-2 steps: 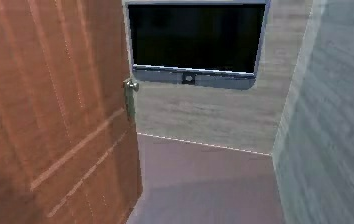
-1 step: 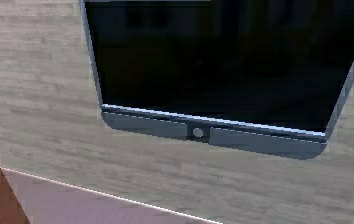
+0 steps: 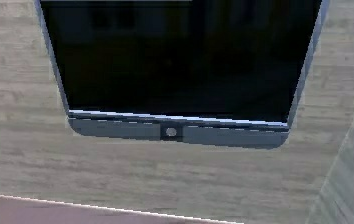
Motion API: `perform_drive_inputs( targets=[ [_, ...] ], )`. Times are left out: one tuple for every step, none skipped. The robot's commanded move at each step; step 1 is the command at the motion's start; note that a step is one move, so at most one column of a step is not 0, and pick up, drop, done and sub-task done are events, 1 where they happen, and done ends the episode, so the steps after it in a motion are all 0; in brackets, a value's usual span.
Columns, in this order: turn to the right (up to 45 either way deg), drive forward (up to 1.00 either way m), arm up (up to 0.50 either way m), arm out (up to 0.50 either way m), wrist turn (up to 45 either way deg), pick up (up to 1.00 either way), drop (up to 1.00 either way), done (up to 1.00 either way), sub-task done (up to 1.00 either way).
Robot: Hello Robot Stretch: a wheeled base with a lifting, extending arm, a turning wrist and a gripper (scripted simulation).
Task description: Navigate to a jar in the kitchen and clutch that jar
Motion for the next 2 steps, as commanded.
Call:
perform_drive_inputs(
  targets=[
    [0.0, 0.40, 0.00, 0.00, 0.0, 0.00, 0.00, 0.00, 0.00],
    [-45.0, 0.00, 0.00, 0.00, 0.0, 0.00, 0.00, 0.00, 0.00]
  ],
)
